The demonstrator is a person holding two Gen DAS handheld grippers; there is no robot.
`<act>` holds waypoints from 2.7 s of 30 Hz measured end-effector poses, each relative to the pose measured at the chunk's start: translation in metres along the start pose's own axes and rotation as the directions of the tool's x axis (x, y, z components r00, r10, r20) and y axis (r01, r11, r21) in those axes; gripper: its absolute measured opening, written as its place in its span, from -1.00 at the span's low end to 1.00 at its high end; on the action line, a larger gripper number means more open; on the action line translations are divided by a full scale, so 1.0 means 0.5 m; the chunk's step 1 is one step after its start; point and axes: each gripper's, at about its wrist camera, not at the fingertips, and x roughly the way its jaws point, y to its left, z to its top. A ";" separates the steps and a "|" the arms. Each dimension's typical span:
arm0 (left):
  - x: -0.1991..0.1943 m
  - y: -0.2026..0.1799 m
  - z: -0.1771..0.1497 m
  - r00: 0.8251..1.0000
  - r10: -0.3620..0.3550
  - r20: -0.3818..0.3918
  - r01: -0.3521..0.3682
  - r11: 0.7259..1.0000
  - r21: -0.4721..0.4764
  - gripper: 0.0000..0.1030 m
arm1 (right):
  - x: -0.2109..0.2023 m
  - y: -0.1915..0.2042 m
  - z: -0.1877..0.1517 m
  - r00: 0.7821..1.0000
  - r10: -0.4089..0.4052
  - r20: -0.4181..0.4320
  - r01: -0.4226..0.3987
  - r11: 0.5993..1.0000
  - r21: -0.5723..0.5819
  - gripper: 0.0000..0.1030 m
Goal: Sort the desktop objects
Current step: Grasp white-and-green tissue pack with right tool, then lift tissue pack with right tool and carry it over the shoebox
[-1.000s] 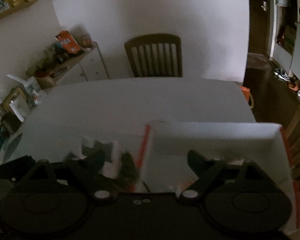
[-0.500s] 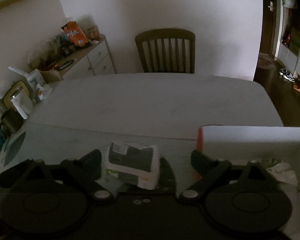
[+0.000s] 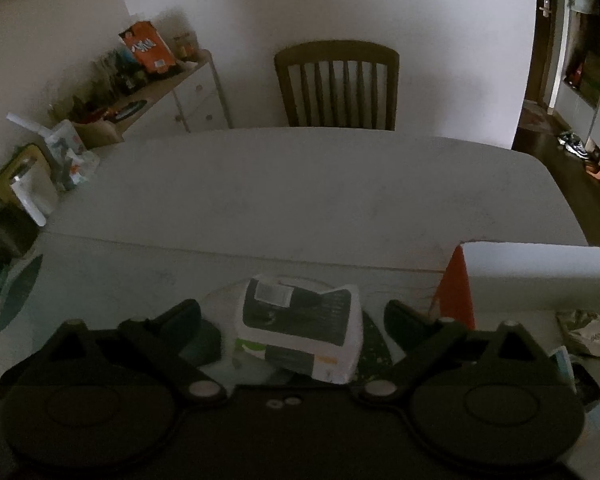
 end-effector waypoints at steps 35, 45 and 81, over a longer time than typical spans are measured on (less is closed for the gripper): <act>0.154 -0.053 -0.070 0.997 -0.062 -0.040 0.066 0.990 0.127 0.44 | 0.227 -0.028 -0.030 0.975 0.002 -0.223 0.006 0.999 0.039 0.86; 0.152 -0.070 -0.063 0.997 -0.068 -0.037 0.073 0.988 0.140 -0.17 | 0.227 -0.032 -0.021 0.975 0.016 -0.222 -0.004 0.999 0.054 0.31; 0.022 -0.033 -0.041 1.000 0.017 -0.003 -0.017 1.000 -0.023 -0.33 | 0.057 -0.009 -0.050 0.993 0.051 -0.105 -0.049 0.999 0.021 -0.67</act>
